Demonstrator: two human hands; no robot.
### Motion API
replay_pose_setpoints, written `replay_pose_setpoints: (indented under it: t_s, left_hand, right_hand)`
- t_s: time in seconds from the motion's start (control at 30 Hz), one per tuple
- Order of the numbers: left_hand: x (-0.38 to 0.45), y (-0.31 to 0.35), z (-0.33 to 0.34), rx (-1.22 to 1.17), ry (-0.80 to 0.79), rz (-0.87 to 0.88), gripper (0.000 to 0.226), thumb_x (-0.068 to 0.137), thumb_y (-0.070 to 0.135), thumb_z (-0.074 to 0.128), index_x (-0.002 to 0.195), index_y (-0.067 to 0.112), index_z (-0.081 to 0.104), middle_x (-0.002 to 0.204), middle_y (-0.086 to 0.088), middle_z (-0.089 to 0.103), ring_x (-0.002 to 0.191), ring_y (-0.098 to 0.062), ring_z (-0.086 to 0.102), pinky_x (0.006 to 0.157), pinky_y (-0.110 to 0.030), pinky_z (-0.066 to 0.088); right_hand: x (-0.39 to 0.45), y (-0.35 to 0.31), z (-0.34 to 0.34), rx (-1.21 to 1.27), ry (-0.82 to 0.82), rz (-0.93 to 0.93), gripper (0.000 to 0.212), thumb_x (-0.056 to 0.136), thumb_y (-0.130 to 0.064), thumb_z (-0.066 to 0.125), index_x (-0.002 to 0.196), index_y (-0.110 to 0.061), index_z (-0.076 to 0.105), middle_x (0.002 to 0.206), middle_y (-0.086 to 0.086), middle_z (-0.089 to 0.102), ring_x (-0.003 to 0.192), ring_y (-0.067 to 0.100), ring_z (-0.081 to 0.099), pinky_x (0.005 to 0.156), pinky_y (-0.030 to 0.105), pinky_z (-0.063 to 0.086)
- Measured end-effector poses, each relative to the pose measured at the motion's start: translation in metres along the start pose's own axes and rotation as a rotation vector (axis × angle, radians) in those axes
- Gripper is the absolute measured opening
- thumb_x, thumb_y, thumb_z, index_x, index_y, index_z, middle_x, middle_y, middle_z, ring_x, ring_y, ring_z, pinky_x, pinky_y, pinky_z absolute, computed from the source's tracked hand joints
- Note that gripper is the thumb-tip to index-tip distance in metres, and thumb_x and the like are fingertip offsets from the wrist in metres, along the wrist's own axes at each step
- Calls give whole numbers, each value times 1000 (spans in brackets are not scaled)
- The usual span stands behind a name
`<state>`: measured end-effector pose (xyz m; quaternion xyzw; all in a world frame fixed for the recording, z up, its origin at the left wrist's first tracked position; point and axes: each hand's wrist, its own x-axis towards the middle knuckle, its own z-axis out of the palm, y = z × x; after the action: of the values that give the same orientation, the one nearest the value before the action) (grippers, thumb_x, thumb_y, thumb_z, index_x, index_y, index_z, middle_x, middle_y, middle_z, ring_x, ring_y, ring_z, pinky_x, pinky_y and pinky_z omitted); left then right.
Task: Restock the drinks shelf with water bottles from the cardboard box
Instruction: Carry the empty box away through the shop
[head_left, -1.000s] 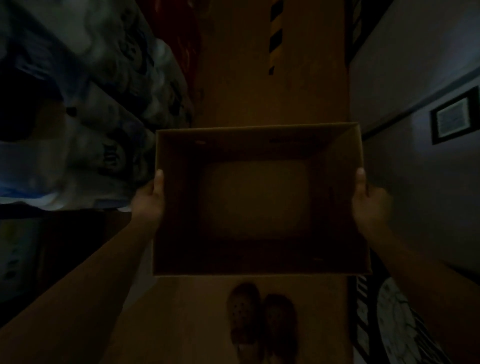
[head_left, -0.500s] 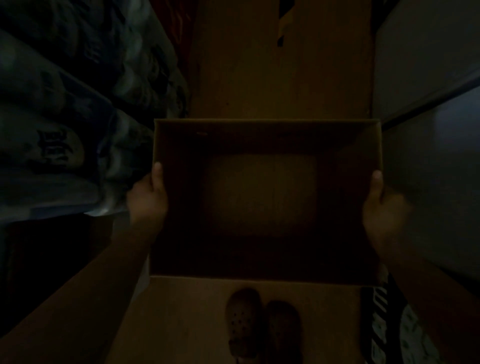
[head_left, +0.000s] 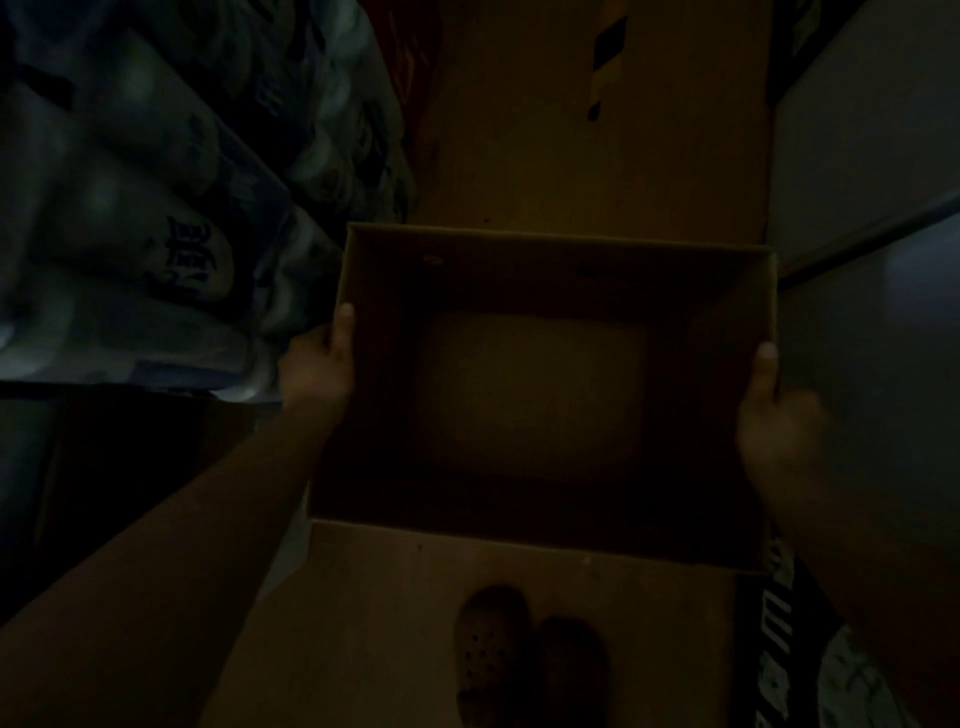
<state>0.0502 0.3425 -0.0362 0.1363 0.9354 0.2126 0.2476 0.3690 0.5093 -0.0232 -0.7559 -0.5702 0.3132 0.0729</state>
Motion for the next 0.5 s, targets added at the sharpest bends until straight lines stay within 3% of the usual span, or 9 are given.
replay_pose_setpoints:
  t_s: [0.07, 0.13, 0.23, 0.3, 0.37, 0.43, 0.5]
  left_hand:
    - [2, 5, -3, -15, 56, -43, 50, 101, 42, 35, 96, 0, 62, 107, -27, 62, 104, -40, 58, 78, -36, 40]
    - [-9, 6, -6, -2, 112, 3, 46, 102, 34, 35, 124, -2, 54, 129, -25, 54, 121, -37, 50, 95, -36, 39]
    - [-61, 6, -12, -7, 98, 335, 54, 101, 31, 36, 149, 10, 24, 154, -5, 27, 141, -15, 24, 112, -23, 20]
    - [-92, -5, -12, 26, -23, 416, 60, 100, 35, 37, 151, 16, 14, 157, 5, 16, 141, -4, 13, 114, -21, 13]
    - [-105, -29, -8, 202, -159, 326, 64, 99, 42, 32, 152, 17, 7, 160, 3, 5, 145, -7, 2, 118, -27, 7]
    - [-108, -54, -3, 498, -272, 271, 70, 96, 56, 17, 152, 16, 3, 160, 0, 0, 146, -12, -4, 119, -32, 1]
    - [-107, -68, -2, 639, -294, 302, 86, 82, 64, -5, 152, 16, 7, 160, 0, 6, 147, -12, -1, 118, -31, 1]
  right_hand:
    - [-2, -3, 6, 3, 5, 5, 68, 102, -44, 27, 110, 14, 61, 115, 39, 56, 107, 48, 54, 90, 42, 39]
    - [-3, -7, 11, 15, 5, -11, 68, 103, -43, 27, 107, 15, 62, 113, 39, 57, 106, 47, 55, 89, 41, 39]
    - [-8, -11, 14, 22, 15, -27, 67, 103, -41, 29, 105, 18, 60, 113, 40, 56, 105, 48, 55, 86, 42, 38]
    - [-8, -13, 16, 31, 6, -26, 67, 103, -41, 28, 103, 17, 60, 111, 40, 56, 103, 47, 55, 79, 39, 36]
    - [-7, -14, 18, 31, -10, -38, 67, 104, -41, 27, 103, 17, 61, 109, 40, 57, 102, 49, 55, 79, 40, 37]
    - [-6, -12, 18, 31, -30, -34, 69, 103, -43, 25, 105, 15, 62, 109, 40, 58, 102, 50, 55, 84, 43, 41]
    - [-6, -11, 16, 46, -55, -10, 71, 102, -46, 26, 105, 15, 62, 111, 39, 58, 104, 50, 55, 87, 44, 42]
